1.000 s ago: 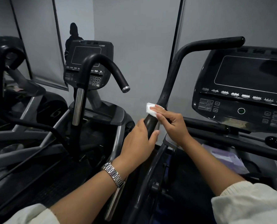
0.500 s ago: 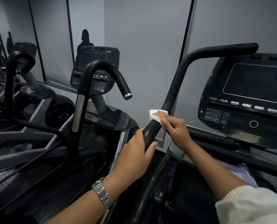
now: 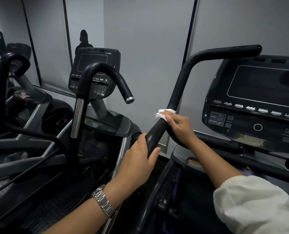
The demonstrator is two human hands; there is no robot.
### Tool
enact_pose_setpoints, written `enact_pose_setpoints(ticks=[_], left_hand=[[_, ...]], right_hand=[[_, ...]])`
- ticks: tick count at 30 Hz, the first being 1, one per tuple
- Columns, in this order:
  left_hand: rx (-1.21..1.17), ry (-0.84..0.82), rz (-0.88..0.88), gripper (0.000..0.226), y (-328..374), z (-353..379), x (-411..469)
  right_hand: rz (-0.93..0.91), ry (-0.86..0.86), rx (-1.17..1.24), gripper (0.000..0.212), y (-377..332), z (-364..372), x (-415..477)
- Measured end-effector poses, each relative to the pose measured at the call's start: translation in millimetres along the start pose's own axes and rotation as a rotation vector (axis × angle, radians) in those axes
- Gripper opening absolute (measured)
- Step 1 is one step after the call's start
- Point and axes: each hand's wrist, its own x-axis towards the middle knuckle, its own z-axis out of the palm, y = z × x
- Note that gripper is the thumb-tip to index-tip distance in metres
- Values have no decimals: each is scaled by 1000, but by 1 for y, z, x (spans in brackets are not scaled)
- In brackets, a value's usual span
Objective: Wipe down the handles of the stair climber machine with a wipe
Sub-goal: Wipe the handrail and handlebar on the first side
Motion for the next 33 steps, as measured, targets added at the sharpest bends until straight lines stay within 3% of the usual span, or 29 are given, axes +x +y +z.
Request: enact_pose_setpoints(ticks=[9,13,19,22,27,33], left_hand=[[26,0,-6,45,0,1,5],[65,-36,-21,40,6,0,16],[210,-67,-46,28,15,5,43],[245,-96,-64,27,18,8,53],[315,-139,-79,27,25,11,65],[403,-190,-117,25,29,13,75]], right_hand=[[-19,-46,82,26,-4,1,-14],[46,-14,-17,26,21,-6,16],[4,-35,-167,31,33,-5,29],[41,20,-144,30,25,-1,20],[-6,7,102,26,2,6,-14],[82,53,41,25,15,-5,8]])
